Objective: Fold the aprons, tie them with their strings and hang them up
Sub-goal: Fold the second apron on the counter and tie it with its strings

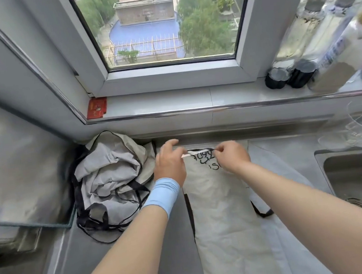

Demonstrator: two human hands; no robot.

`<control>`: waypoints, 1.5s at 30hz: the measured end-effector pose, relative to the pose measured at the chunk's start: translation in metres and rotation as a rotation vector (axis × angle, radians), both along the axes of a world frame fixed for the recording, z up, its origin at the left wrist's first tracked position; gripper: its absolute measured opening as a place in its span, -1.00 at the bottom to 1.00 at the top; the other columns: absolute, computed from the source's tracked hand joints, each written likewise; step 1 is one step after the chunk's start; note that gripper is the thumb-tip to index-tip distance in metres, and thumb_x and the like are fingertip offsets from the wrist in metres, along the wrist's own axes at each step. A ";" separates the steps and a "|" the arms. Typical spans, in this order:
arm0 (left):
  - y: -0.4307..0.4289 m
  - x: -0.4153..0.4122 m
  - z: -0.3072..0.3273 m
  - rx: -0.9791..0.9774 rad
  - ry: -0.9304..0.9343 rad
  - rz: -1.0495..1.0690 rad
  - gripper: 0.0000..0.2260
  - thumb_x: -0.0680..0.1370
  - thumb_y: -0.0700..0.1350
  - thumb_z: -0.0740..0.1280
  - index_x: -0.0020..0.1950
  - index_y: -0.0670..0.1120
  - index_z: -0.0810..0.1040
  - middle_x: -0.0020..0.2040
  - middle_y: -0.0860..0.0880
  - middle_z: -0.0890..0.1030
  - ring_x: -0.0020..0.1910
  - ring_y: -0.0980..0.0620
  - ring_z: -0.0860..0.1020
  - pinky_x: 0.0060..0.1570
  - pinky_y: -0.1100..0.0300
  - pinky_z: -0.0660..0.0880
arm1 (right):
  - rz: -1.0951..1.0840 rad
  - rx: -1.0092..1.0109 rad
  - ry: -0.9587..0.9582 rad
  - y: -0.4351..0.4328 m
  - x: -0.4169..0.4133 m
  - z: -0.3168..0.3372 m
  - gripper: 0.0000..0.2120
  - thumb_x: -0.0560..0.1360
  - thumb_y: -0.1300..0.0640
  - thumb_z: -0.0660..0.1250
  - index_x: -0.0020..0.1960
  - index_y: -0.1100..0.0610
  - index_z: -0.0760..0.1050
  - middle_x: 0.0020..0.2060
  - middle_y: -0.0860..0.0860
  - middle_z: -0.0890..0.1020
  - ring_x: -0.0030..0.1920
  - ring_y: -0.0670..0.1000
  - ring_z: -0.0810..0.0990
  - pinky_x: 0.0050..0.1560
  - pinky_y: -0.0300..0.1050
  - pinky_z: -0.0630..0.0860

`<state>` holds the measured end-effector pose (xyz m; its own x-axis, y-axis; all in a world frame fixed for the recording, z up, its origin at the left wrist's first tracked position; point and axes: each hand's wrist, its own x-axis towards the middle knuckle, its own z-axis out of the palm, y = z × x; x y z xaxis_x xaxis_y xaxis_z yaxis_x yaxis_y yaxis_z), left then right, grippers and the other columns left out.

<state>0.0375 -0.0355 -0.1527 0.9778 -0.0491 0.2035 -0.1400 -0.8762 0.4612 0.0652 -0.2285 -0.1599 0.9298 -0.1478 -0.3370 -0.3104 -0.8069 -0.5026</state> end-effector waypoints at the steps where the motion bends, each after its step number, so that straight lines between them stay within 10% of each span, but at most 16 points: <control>1: -0.003 -0.003 -0.003 0.017 -0.012 -0.029 -0.76 0.34 -0.39 0.35 -0.13 -0.08 0.62 0.07 -0.07 0.56 0.02 -0.14 0.53 -0.03 -0.01 0.52 | -0.030 0.024 -0.017 0.000 0.007 -0.001 -0.83 0.52 0.03 0.29 -0.02 -0.04 0.66 -0.02 -0.02 0.71 0.08 0.10 0.62 0.04 -0.11 0.52; 6: -0.017 -0.026 -0.031 0.160 0.453 -0.185 -0.64 0.53 -0.02 0.27 0.32 0.01 0.42 0.38 -0.02 0.34 0.33 -0.13 0.37 0.28 -0.01 0.37 | 0.226 0.221 0.124 0.001 0.020 -0.007 -0.31 0.53 0.26 0.30 0.57 -0.11 0.16 0.36 0.01 0.51 0.30 0.06 0.52 0.19 -0.24 0.40; 10: -0.015 -0.033 -0.056 0.350 0.674 -0.235 -0.14 0.48 0.27 0.25 0.58 -0.03 -0.14 0.58 -0.03 -0.23 0.55 -0.07 -0.24 0.52 -0.05 -0.12 | 0.320 -0.021 -0.125 -0.007 -0.007 -0.019 -0.34 0.48 0.31 0.21 0.55 0.00 0.22 0.25 0.10 0.50 0.23 0.15 0.48 0.17 -0.08 0.40; 16: -0.004 -0.024 -0.067 0.410 0.661 -0.229 -0.03 0.45 0.34 0.25 0.57 -0.06 -0.28 0.56 -0.02 -0.34 0.53 -0.03 -0.33 0.51 -0.04 -0.22 | 0.529 -0.322 -0.263 -0.019 -0.080 -0.060 -0.65 0.48 0.04 0.22 0.26 0.01 0.45 0.39 0.13 0.41 0.39 0.19 0.38 0.31 0.13 0.34; 21: 0.030 -0.005 -0.051 0.604 0.609 -0.172 -0.09 0.46 0.32 0.25 0.58 -0.09 -0.15 0.59 -0.06 -0.17 0.56 -0.07 -0.18 0.50 -0.09 -0.10 | 0.662 -0.403 -0.325 -0.006 -0.096 -0.068 -0.47 0.53 -0.01 0.15 0.50 0.02 0.32 0.52 0.18 0.26 0.52 0.22 0.22 0.45 0.22 0.16; 26: 0.000 -0.053 -0.041 0.433 0.318 -0.187 -0.61 0.55 -0.08 0.21 0.38 0.02 0.33 0.32 0.00 0.39 0.27 -0.05 0.36 0.21 0.10 0.32 | 0.724 -0.380 -0.216 0.008 -0.120 -0.073 -0.45 0.53 -0.09 0.11 0.49 0.03 0.34 0.50 0.14 0.32 0.49 0.18 0.31 0.42 0.21 0.30; 34: -0.041 -0.131 -0.055 0.384 0.549 -0.126 -0.35 0.54 0.14 0.17 0.56 -0.01 0.02 0.58 -0.07 -0.01 0.55 -0.10 -0.06 0.50 -0.04 0.00 | 0.722 -0.394 -0.124 -0.029 -0.143 -0.047 -0.36 0.43 -0.08 0.07 0.47 0.11 0.33 0.47 0.17 0.36 0.46 0.19 0.36 0.36 0.21 0.39; 40: -0.100 -0.156 -0.022 0.256 0.449 -0.159 -0.52 0.52 -0.01 0.23 0.44 0.01 0.27 0.34 -0.01 0.33 0.33 -0.06 0.31 0.27 0.11 0.29 | 0.531 -0.390 -0.091 -0.109 -0.200 -0.036 -0.34 0.27 0.18 0.47 0.34 0.07 0.36 0.40 0.22 0.44 0.37 0.26 0.46 0.16 0.24 0.53; 45: -0.159 -0.206 -0.017 0.316 0.563 -0.362 -0.62 0.56 -0.01 0.22 0.37 0.00 0.32 0.27 -0.07 0.36 0.27 -0.12 0.37 0.11 0.01 0.39 | 0.349 -0.423 0.004 -0.154 -0.251 -0.031 -0.39 0.46 0.13 0.29 0.48 -0.01 0.23 0.55 0.16 0.13 0.52 0.19 0.18 0.29 0.18 0.37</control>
